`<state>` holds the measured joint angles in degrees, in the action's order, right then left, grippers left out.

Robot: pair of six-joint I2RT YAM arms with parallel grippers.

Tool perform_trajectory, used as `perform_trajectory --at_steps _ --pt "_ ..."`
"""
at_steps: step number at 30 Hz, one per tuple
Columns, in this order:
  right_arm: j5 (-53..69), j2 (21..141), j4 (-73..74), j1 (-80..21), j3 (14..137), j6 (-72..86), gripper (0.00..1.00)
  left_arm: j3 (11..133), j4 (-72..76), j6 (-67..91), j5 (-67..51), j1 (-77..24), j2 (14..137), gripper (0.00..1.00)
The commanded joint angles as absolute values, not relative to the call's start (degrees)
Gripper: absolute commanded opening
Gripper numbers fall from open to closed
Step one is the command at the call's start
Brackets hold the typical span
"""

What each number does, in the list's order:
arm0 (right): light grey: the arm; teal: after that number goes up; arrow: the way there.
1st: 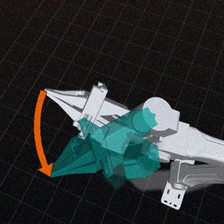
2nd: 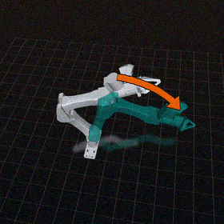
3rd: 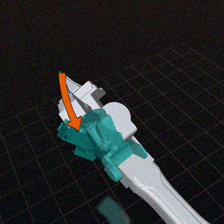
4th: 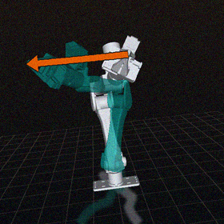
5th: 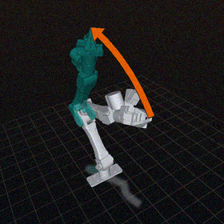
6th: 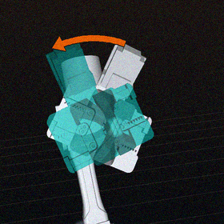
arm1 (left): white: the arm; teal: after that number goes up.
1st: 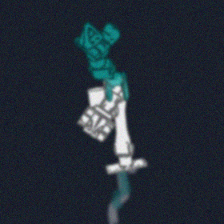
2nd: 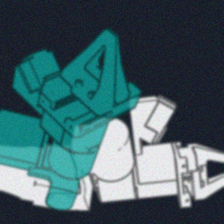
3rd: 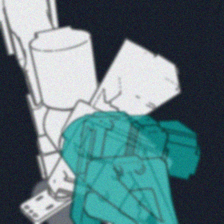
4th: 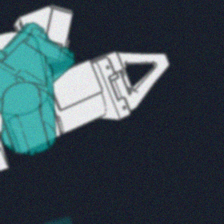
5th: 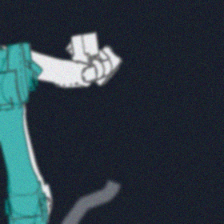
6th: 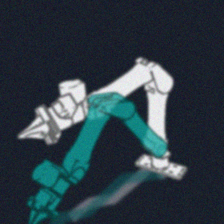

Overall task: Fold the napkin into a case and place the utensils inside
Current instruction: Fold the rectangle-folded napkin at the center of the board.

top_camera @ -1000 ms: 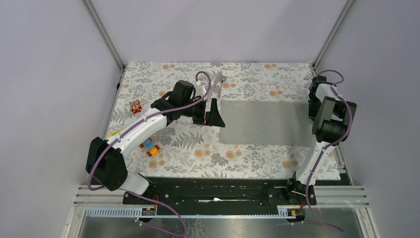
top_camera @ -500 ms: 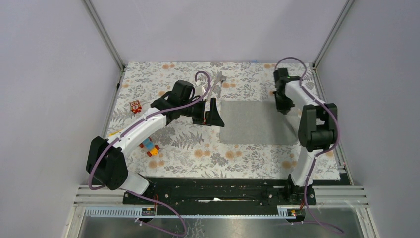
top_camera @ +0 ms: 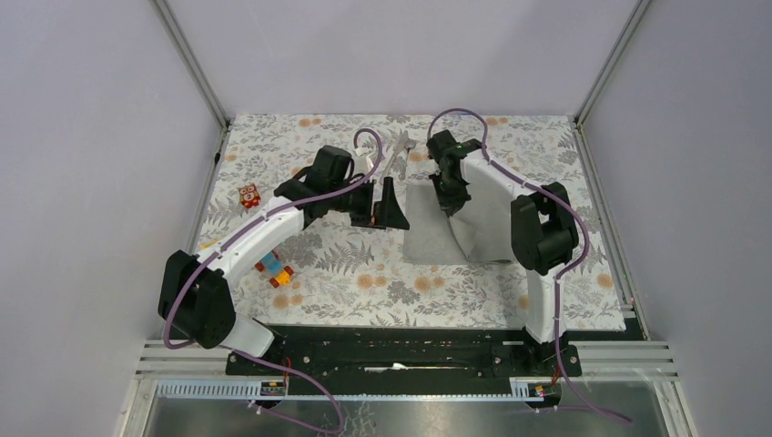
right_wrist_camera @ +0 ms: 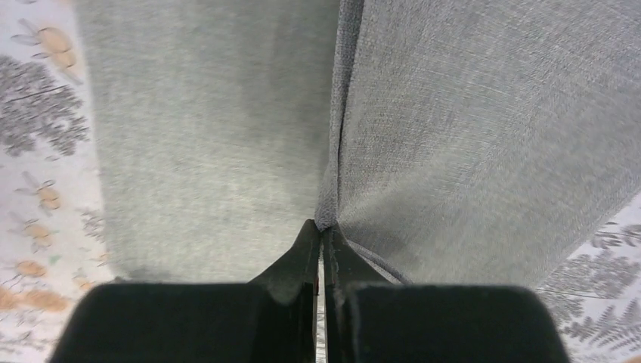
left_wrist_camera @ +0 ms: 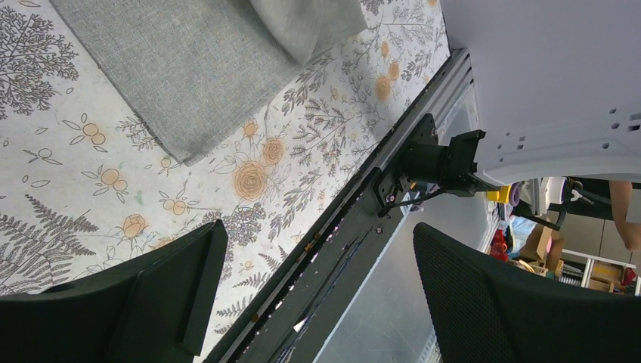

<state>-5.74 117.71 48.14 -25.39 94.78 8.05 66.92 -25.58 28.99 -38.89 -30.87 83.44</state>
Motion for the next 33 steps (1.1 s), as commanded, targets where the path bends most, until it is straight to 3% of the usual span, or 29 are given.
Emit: perform_trajectory --at_steps 1,12,33 --pt "1.2 118.5 48.6 -26.9 96.6 11.3 0.00 66.7 -22.8 29.2 -40.0 -30.1 83.3 0.99" --pt "13.1 119.0 43.3 -28.6 95.7 14.0 0.00 65.8 -22.9 30.7 -38.2 -25.9 82.7 0.99" --pt "15.7 121.6 40.6 -29.2 98.3 17.1 0.00 65.6 -22.3 30.8 -39.2 -25.6 83.0 0.99"
